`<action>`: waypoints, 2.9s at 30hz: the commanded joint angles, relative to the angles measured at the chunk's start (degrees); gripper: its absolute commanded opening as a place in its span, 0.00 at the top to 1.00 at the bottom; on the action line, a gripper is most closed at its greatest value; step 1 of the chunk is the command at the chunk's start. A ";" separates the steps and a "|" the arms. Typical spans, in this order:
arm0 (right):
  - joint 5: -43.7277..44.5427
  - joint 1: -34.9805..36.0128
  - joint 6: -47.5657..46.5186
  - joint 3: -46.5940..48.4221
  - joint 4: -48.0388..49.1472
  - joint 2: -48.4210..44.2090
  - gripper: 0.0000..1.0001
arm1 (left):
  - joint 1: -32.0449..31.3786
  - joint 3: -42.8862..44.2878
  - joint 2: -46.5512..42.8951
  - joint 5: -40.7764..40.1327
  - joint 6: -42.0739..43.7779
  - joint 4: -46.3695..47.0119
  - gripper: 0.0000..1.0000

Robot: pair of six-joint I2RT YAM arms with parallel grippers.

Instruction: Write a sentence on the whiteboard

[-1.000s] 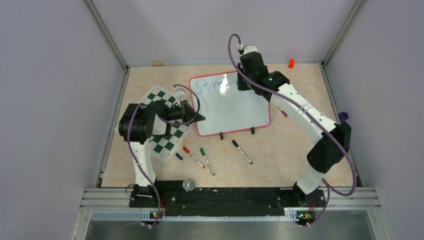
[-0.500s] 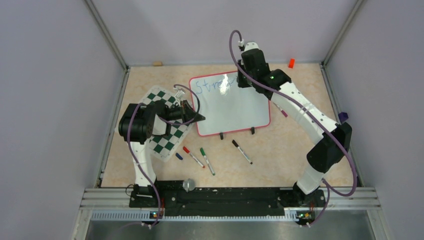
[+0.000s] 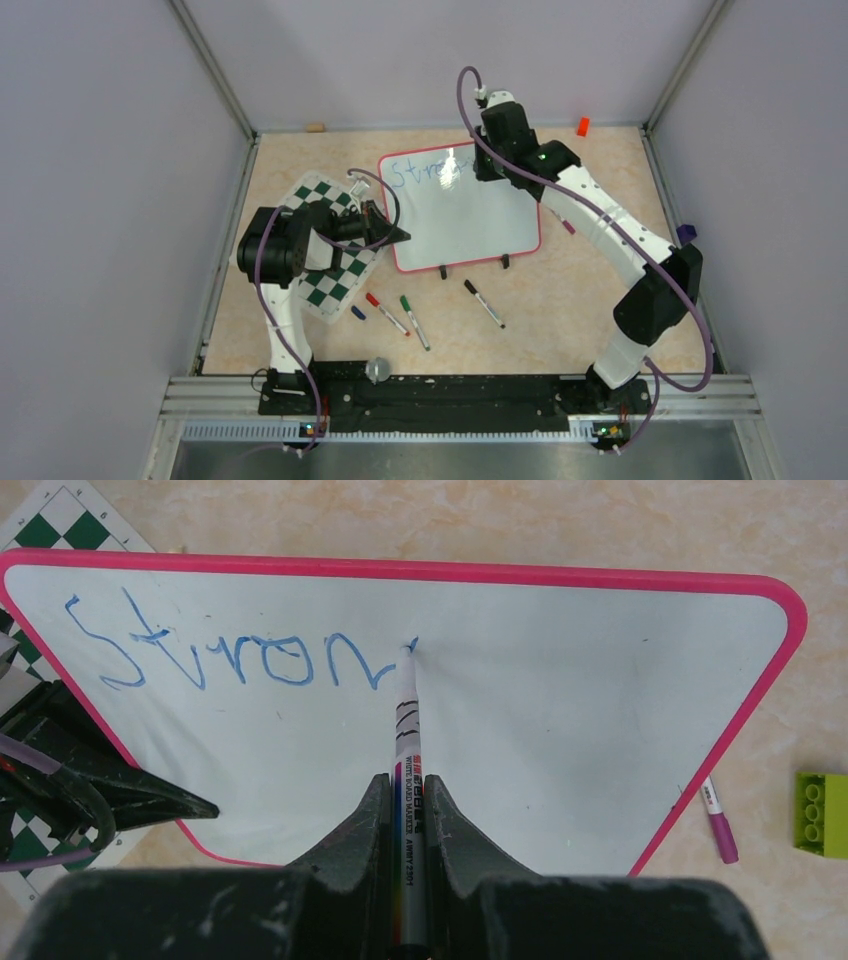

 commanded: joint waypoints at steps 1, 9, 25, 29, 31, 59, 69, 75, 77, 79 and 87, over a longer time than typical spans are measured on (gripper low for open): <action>1.28 -0.65 0.55 0.33 0.58 -1.06 1.00 | 0.62 0.14 -0.17 -1.15 5.13 8.30 0.95; 1.93 -0.66 -0.45 3.82 0.62 1.38 1.00 | 0.62 0.05 -0.29 -1.13 5.19 8.30 0.95; -3.06 -0.62 0.51 0.25 0.79 0.60 1.00 | 0.62 0.05 -0.27 -1.15 5.30 8.30 0.95; -2.56 -0.59 0.67 -1.60 -0.17 -0.34 1.00 | 0.62 0.05 -0.30 -1.29 5.30 8.30 0.95; -1.86 -0.65 0.64 -1.90 -0.72 -0.48 1.00 | 0.62 -0.02 -0.27 -1.23 5.24 8.30 0.95; 2.88 -0.66 -1.41 6.89 -2.79 4.02 1.00 | 0.62 -0.04 -0.27 -1.23 5.26 8.30 0.95; 1.17 -0.64 0.03 -0.26 -2.73 0.65 1.00 | 0.62 0.04 -0.28 -1.26 5.18 8.30 0.95; 0.07 -0.58 1.07 -2.73 -2.56 -0.43 1.00 | 0.62 0.03 -0.18 -1.23 5.04 8.29 0.95; -0.17 -0.57 1.60 -3.56 -2.18 -0.65 1.00 | 0.62 0.05 -0.19 -1.24 5.00 8.30 0.95; -0.49 -0.57 1.97 -4.29 -1.72 -0.91 1.00 | 0.62 0.05 -0.18 -1.22 4.98 8.30 0.95; -1.40 0.42 3.61 -7.98 0.79 -1.59 1.00 | 0.62 0.28 -0.20 -1.18 4.98 8.30 0.95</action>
